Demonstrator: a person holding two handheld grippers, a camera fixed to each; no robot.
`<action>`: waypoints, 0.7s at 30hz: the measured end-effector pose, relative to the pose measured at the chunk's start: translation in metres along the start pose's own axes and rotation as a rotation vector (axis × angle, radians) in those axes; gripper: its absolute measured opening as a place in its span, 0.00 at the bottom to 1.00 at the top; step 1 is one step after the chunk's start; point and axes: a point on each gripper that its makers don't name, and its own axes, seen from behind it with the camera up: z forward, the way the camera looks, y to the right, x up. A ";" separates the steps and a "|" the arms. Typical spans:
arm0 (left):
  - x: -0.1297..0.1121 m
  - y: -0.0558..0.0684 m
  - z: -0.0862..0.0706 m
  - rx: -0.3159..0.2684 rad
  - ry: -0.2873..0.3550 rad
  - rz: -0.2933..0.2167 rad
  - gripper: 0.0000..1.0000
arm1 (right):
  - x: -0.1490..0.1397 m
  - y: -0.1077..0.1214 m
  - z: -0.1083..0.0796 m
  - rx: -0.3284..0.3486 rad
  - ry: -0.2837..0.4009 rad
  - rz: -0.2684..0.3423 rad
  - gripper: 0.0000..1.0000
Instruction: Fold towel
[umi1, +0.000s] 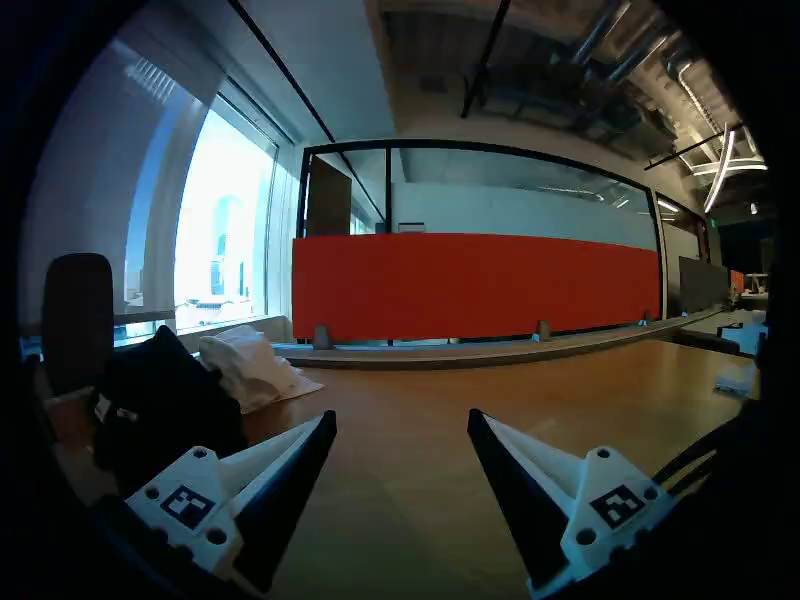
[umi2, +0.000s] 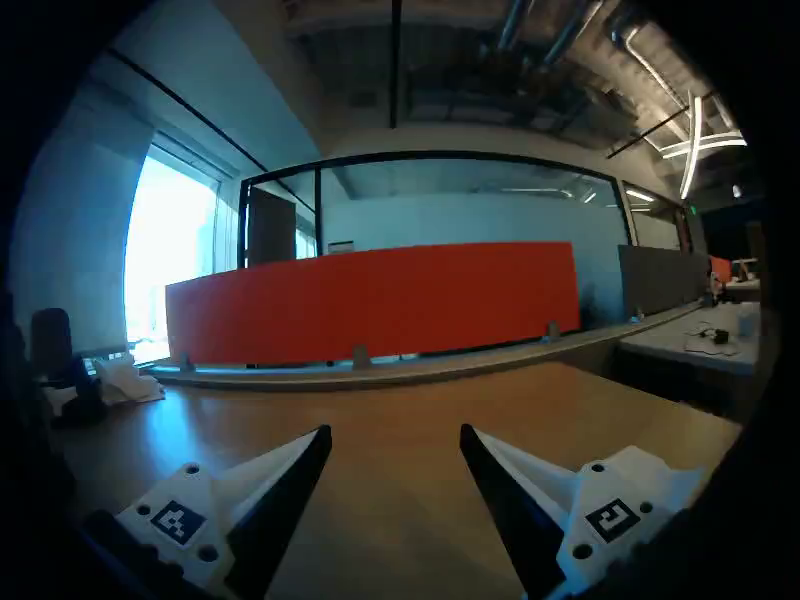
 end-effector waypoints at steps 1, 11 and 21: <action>0.000 0.000 0.000 0.000 0.000 0.000 0.98 | -0.001 0.000 0.000 0.000 -0.001 -0.005 0.99; 0.000 0.000 0.000 0.000 0.000 0.000 0.98 | -0.003 -0.004 0.002 0.012 0.001 -0.029 0.99; 0.000 0.000 0.000 0.000 0.000 0.000 0.98 | -0.004 -0.006 0.001 0.014 0.004 -0.047 0.99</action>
